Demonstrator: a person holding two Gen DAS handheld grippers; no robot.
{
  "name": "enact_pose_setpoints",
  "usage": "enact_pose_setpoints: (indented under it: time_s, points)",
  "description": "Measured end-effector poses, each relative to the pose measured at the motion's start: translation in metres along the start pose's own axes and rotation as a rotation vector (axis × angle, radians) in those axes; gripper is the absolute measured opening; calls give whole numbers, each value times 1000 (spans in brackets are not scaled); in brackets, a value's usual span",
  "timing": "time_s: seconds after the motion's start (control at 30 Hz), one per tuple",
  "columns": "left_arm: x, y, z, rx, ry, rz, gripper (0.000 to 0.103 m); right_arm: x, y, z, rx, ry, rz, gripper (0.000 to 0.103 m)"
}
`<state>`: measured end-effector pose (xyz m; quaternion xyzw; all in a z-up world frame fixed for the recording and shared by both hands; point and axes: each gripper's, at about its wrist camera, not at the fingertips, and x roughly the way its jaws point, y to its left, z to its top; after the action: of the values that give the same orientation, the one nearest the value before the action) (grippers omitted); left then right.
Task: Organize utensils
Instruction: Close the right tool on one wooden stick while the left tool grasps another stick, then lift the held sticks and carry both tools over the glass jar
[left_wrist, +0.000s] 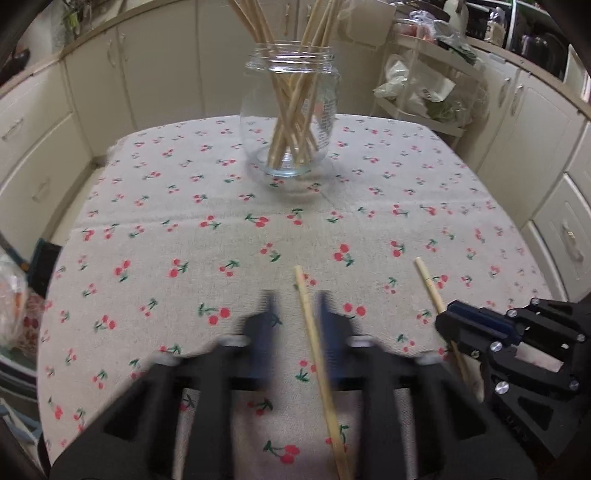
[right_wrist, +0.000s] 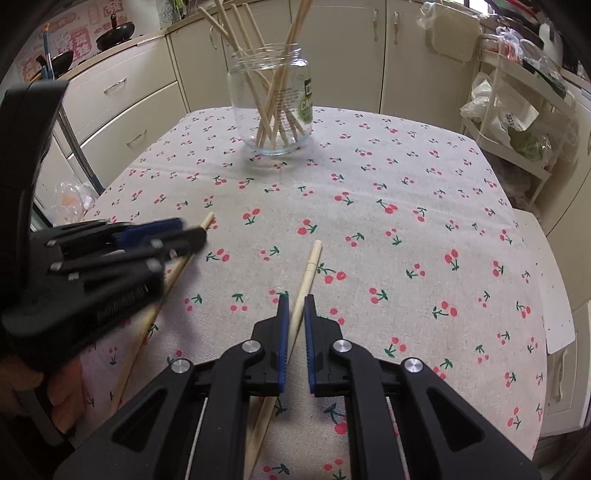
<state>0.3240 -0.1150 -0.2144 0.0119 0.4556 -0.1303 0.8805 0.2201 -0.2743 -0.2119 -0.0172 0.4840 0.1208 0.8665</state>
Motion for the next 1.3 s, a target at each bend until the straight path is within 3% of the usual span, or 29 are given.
enact_pose_setpoints:
  time_s: [0.23,0.3,0.43,0.6,0.73,0.83,1.03,1.13,1.3]
  points:
    - [6,8,8,100,40,-140,5,1,-6,3,49,18,20,10]
    - [6,5,10,152,54,-126,5,2,-3,5,42,19,12,18]
    - [7,4,13,144,77,-110,6,5,2,7,21,21,-5,19]
    - [9,-10,13,200,77,-51,13,5,4,6,-7,20,-34,6]
    - [7,-14,13,217,65,-44,5,2,-3,6,65,-5,16,6]
    - [-9,-2,18,151,-13,-54,5,-5,-16,6,173,-67,91,6]
    - [-78,38,54,-80,-350,-193,5,-17,-42,8,383,-219,244,6]
    - [-100,46,75,-146,-471,-195,5,-18,-48,8,442,-278,295,6]
    - [-125,52,105,-253,-661,-172,5,-12,-51,4,491,-295,339,6]
